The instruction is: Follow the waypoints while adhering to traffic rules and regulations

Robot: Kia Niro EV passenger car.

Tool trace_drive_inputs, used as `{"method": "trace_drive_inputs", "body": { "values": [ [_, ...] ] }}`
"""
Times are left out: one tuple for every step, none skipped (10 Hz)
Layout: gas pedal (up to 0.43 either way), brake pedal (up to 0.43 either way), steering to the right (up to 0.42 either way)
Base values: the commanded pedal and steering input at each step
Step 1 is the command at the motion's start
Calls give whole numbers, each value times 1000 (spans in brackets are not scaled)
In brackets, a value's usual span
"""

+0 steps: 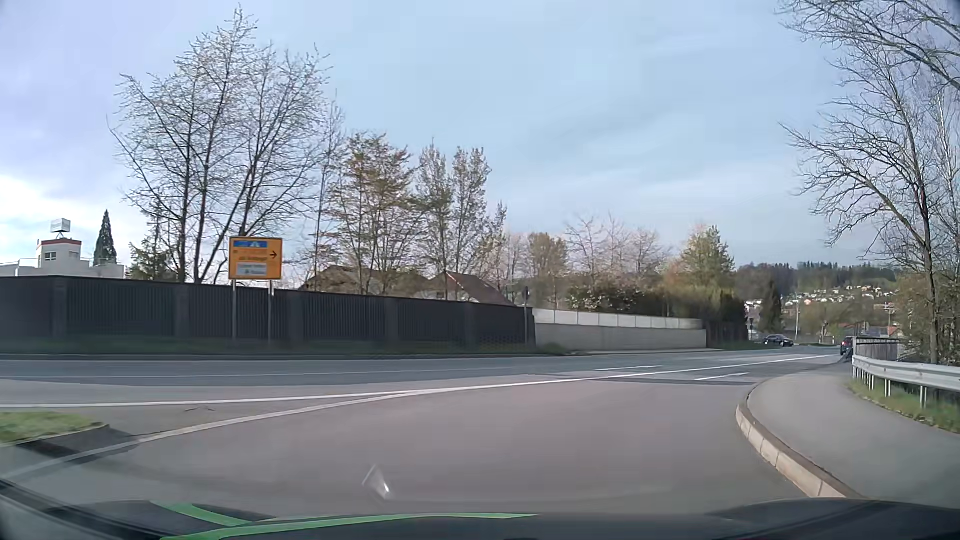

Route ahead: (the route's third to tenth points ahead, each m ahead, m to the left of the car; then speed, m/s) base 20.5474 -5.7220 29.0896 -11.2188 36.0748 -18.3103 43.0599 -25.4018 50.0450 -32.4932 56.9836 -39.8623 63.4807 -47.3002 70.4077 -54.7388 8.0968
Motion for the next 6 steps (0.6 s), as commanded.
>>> {"method": "trace_drive_inputs", "body": {
  "values": [
    [47, 0, 150],
    [47, 0, 150],
    [47, 0, 151],
    [47, 0, 154],
    [47, 0, 157],
    [47, 0, 158]
  ]
}}
